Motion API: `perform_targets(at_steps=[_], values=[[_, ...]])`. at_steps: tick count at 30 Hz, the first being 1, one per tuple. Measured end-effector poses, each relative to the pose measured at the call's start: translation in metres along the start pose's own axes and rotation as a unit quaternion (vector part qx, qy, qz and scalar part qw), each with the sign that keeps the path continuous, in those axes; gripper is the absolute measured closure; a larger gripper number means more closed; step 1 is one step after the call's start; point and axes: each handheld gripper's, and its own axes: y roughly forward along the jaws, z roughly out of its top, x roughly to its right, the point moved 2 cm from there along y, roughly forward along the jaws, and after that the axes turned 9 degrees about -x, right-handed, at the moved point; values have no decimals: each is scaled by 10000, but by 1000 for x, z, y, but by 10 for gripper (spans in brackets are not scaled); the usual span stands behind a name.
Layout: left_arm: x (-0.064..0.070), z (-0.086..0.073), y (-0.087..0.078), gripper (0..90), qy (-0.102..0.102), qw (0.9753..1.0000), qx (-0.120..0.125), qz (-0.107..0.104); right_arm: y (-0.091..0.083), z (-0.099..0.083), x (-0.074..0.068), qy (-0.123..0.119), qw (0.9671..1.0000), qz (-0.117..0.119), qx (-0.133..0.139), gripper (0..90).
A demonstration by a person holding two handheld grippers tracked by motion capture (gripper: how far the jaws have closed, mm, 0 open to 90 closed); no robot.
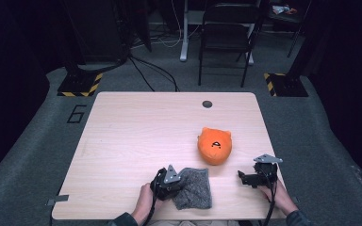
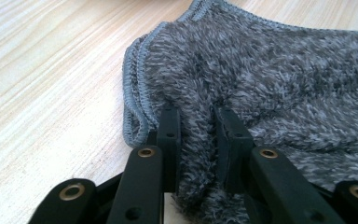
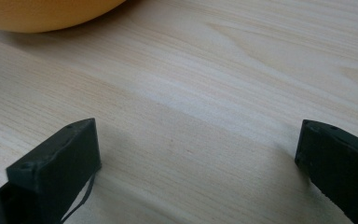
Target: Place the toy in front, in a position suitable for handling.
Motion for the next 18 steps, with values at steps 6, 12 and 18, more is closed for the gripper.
perform_targets(at_steps=[6, 12, 18], values=[[-1, 0, -6, 757, 0, 9999, 112, 4, 0, 0, 0, -20, 10000, -2, 5, 0], [-6, -3, -20, 758, -152, 9994, 319, 17, 0, 0, 0, -24, 10000, -7, 9, 0], [-18, -7, -35, 758, -324, 9983, 468, 115, 0, 0, 0, -28, 10000, 2, -5, 0]])
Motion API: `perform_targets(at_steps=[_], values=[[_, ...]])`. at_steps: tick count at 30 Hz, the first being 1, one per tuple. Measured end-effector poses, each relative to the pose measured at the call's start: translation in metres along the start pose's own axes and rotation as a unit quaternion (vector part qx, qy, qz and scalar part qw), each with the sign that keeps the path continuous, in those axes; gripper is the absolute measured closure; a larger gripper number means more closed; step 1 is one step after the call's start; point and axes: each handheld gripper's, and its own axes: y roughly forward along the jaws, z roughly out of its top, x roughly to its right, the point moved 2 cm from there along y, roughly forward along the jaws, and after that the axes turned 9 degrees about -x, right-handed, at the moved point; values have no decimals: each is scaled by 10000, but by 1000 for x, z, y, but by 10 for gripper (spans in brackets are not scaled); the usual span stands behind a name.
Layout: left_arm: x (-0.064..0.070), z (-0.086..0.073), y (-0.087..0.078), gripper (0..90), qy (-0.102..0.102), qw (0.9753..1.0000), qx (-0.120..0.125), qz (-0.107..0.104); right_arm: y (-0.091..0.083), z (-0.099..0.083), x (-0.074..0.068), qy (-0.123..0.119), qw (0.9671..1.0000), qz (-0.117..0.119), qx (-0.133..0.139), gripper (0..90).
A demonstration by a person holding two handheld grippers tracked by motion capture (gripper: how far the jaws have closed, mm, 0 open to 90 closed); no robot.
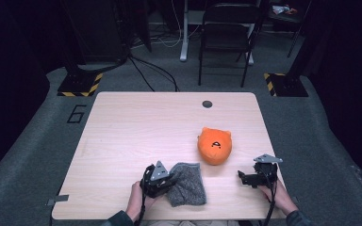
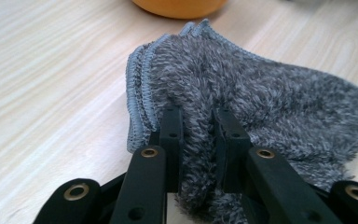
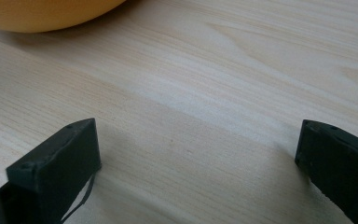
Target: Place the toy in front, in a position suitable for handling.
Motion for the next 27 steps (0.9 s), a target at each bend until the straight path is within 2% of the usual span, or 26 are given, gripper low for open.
perform_targets(at_steps=[3, 6, 7, 9, 10, 11, 13, 14, 15, 17, 19, 20, 21, 22, 24, 26, 27], values=[[-5, 0, -4, 757, -71, 10000, 54, 32, 0, 0, 0, 2, 10000, 1, 0, 0], [-18, -1, -15, 757, -219, 9995, 182, 156, 0, 0, 0, 1, 10000, 0, 0, 0], [-18, -1, -15, 757, -219, 9995, 182, 156, 0, 0, 0, 1, 10000, 0, 1, 0], [-25, -2, -21, 757, -347, 9988, 251, 227, 0, 0, 0, 2, 10000, -5, 6, 0], [-33, -3, -27, 757, -452, 9982, 298, 246, 0, 0, 0, 1, 10000, 1, 1, 0], [-33, -3, -27, 757, -452, 9982, 298, 246, 0, 0, 0, 1, 10000, 1, 1, 0], [-41, -4, -33, 756, -565, 9973, 350, 304, 0, 0, 0, 1, 10000, 2, -1, 0], [-50, -6, -40, 757, -700, 9960, 429, 349, 0, 0, 0, 0, 10000, 1, 1, 0], [-50, -6, -40, 756, -700, 9960, 429, 349, 0, 0, 0, 0, 10000, 1, 1, 0], [-59, -8, -45, 756, -827, 9945, 493, 423, 0, 0, 0, 1, 10000, 2, -1, 0], [-69, -11, -49, 756, -951, 9932, 502, 441, 0, 0, 0, 2, 10000, 2, -1, 0], [-80, -15, -53, 756, -989, 9927, 473, 504, 0, 0, 0, 2, 10000, 2, -2, 0], [-80, -15, -53, 755, -989, 9927, 473, 504, 0, 0, 0, 2, 10000, 2, -2, 0], [-90, -19, -55, 755, -1133, 9911, 457, 522, 0, 0, 0, 4, 10000, -8, 7, 0], [-95, -21, -57, 754, -1158, 9910, 430, 524, 0, 0, 0, 1, 10000, 1, 4, 0], [-104, -27, -57, 753, -1340, 9886, 425, 543, 0, 0, 0, 0, 10000, 3, -1, 0], [-104, -27, -57, 752, -1340, 9886, 425, 543, 0, 0, 0, 0, 10000, 3, -1, 0]])
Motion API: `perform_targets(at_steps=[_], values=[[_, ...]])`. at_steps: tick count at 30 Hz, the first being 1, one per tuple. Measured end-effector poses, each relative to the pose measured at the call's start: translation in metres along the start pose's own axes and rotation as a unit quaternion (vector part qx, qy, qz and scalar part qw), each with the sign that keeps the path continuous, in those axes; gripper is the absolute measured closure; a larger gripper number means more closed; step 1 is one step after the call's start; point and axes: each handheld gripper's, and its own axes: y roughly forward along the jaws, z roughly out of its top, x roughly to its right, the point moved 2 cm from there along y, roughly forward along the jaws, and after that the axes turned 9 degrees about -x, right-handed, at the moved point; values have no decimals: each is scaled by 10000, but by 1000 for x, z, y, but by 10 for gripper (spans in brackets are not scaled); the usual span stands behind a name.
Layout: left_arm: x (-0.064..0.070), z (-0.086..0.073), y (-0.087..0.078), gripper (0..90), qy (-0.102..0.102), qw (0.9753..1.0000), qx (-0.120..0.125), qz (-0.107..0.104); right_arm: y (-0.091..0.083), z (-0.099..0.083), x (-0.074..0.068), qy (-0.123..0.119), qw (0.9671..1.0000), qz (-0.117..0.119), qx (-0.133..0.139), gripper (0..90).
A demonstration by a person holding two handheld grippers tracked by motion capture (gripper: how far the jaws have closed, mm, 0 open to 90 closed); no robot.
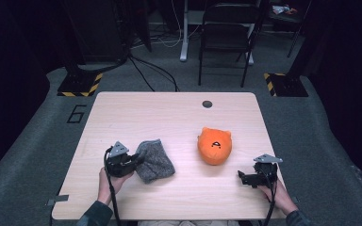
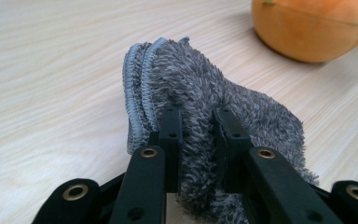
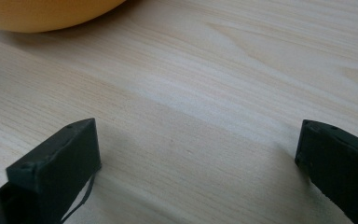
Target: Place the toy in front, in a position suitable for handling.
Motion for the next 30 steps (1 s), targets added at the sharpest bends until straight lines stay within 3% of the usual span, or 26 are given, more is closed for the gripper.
perform_targets(at_steps=[7, 11, 14, 15, 16, 21, 24, 26, 30], values=[[-22, -7, 2, 735, -140, 9995, -220, 160, 0, 0, 0, -4, 10000, 2, -7, 0], [-32, -15, 9, 704, -240, 9979, -549, 236, 0, 0, 0, 2, 10000, -3, 3, 0], [-37, -20, 14, 556, -316, 9961, -787, 237, 0, 0, 0, 6, 10000, -14, 12, 0], [-37, -21, 14, 428, -331, 9960, -798, 250, 0, 0, 0, 8, 10000, -14, 13, 0], [-37, -20, 14, 428, -322, 9953, -874, 270, 0, 0, 0, 8, 10000, -14, 13, 0], [-34, -21, 8, 165, -341, 9942, -928, 413, 0, 0, 0, 19, 10000, -16, 23, 0], [-36, -22, 5, 151, -348, 9941, -936, 427, 0, 0, 0, 16, 10000, -22, 30, 0], [-41, -23, 2, 122, -443, 9948, -791, 474, 0, 0, 0, 4, 10000, 2, -15, 0], [-58, -28, -2, 119, -620, 9919, -653, 899, 0, 0, 2, -76, 10000, 11, 14, 0]])
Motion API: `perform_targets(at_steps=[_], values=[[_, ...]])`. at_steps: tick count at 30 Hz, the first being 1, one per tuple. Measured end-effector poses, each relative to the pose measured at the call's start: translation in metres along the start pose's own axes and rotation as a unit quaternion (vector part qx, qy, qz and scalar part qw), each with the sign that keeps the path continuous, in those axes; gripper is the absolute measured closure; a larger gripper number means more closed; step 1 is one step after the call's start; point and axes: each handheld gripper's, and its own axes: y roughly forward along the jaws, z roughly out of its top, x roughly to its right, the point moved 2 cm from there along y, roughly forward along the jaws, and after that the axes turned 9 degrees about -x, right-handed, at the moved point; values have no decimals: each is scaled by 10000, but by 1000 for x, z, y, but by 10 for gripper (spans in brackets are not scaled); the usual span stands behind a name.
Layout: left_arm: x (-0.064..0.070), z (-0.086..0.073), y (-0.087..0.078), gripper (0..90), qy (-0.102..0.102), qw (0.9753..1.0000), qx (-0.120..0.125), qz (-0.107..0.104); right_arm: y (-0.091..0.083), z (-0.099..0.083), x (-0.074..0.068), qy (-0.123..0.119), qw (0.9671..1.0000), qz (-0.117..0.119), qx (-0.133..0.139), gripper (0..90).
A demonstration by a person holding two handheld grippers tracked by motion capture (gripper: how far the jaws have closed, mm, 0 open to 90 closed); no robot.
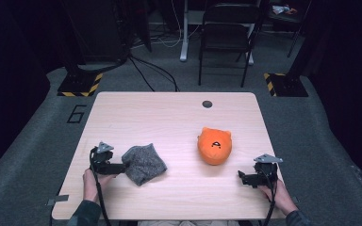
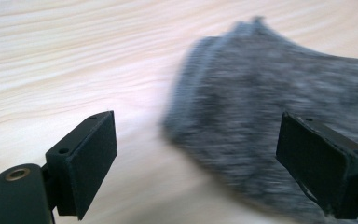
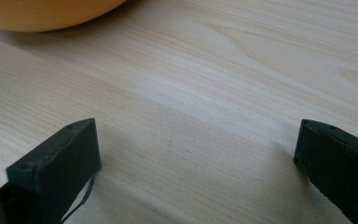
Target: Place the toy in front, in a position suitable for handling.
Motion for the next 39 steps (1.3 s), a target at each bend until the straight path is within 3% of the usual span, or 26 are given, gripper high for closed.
perform_targets(at_steps=[2, 3, 5, 6, 7, 9, 10, 11, 12, 13, 15, 20, 24, 27, 29, 31, 39], values=[[-8, -3, 3, 119, -113, 9998, -17, 145, 0, 0, 0, 19, 10000, 4, -14, 0], [-18, -7, 6, 119, -146, 9993, -136, 306, 0, 1, 0, 10, 10000, 2, -29, 0], [-29, -11, 10, 119, -336, 9988, -190, 291, 0, 2, -1, 31, 10000, 12, -65, 0], [-29, -11, 10, 119, -336, 9988, -190, 291, 0, 2, -1, 31, 10000, 12, -65, 0], [-33, -13, 11, 119, -443, 9986, -216, 206, -1, 2, 0, -62, 9999, -17, -95, 0], [-39, -15, 12, 119, -632, 9977, -91, 223, -4, 6, -2, -85, 9994, -202, -270, 17], [-41, -15, 12, 119, -640, 9975, -80, 295, -4, 6, -2, -85, 9994, -202, -270, 17], [-42, -15, 12, 119, -608, 9976, -99, 329, -8, 9, -3, -223, 9983, -374, -393, 108], [-42, -15, 12, 119, -608, 9976, -99, 329, -8, 9, -3, -223, 9983, -374, -393, 108], [-41, -15, 14, 119, -598, 9976, -64, 350, -10, 11, -4, -202, 9978, -441, -447, 169], [-41, -14, 15, 119, -525, 9976, -89, 443, -14, 13, -6, -308, 9961, -575, -601, 144], [-41, -15, 17, 120, -572, 9971, 24, 511, -27, 18, -7, -400, 9976, -373, -415, 145], [-40, -15, 18, 120, -535, 9967, 103, 597, -37, 27, -6, -151, 9995, -163, -234, 131], [-37, -18, 21, 121, -358, 9963, 155, 771, -43, 34, -7, -143, 9997, 7, -188, 101], [-36, -18, 22, 120, -350, 9961, 220, 781, -45, 39, -10, -98, 9998, 60, -175, 82], [-37, -18, 22, 120, -351, 9960, 223, 788, -49, 51, -15, 25, 9997, 174, -159, 53], [-36, -18, 22, 120, -351, 9960, 223, 790, -55, 90, -41, 24, 9992, 396, 67, 41]])
